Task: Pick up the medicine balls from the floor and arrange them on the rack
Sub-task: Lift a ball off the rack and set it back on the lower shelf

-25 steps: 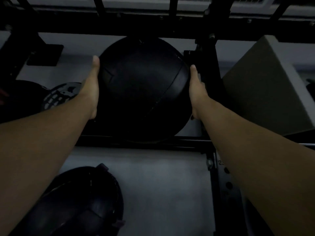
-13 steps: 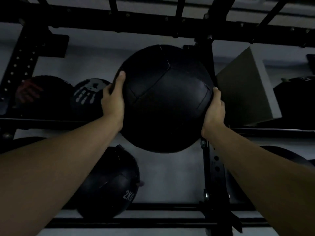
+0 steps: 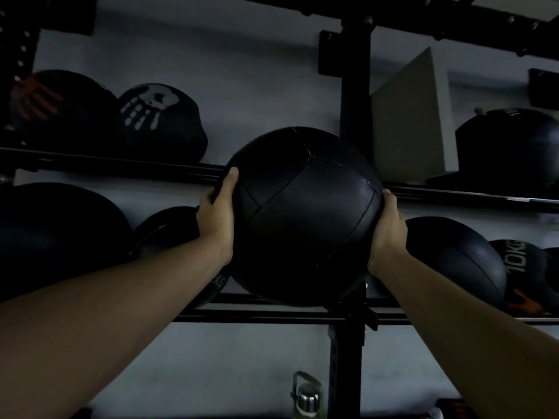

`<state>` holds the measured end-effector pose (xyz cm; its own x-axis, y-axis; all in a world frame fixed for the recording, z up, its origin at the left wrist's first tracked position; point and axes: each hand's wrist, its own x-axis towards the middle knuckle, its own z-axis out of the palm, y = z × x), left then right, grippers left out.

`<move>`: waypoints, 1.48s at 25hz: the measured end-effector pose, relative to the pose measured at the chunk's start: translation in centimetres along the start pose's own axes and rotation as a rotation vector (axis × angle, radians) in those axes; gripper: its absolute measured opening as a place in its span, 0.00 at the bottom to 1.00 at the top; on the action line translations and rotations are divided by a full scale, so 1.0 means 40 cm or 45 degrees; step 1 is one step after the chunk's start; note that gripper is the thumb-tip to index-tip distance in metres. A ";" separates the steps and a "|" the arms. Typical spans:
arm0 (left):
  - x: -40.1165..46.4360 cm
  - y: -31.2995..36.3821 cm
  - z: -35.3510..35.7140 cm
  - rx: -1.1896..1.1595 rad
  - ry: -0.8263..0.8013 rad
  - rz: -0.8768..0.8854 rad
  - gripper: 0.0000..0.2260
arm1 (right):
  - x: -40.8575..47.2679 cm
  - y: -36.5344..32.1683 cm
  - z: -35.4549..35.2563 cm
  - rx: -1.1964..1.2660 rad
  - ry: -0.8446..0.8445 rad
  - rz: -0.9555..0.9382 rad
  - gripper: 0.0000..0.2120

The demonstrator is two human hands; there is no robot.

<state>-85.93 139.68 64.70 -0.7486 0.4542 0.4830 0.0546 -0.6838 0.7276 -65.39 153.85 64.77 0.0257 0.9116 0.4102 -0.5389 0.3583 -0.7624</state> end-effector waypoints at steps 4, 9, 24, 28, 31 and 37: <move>0.034 -0.071 -0.002 0.018 -0.019 -0.090 0.46 | 0.037 0.040 -0.015 -0.060 0.015 0.025 0.34; 0.119 -0.169 -0.019 0.033 0.008 -0.216 0.47 | 0.116 0.117 0.010 -0.158 -0.079 0.041 0.31; 0.392 -0.458 0.051 0.810 0.193 0.208 0.28 | 0.396 0.409 0.147 -0.831 -0.475 -0.737 0.24; 0.408 -0.469 0.065 0.741 0.266 0.291 0.23 | 0.404 0.412 0.150 -0.836 -0.438 -0.765 0.23; 0.404 -0.457 0.054 0.811 0.192 0.308 0.22 | 0.397 0.403 0.144 -0.881 -0.459 -0.759 0.24; 0.364 -0.401 0.038 1.238 -0.038 0.263 0.25 | 0.367 0.372 0.105 -1.091 -0.662 -0.602 0.30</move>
<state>-96.69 158.12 60.82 -0.6471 0.4019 0.6478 0.7101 0.0085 0.7041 -76.56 171.70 61.53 -0.3900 0.5224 0.7582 0.1977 0.8518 -0.4852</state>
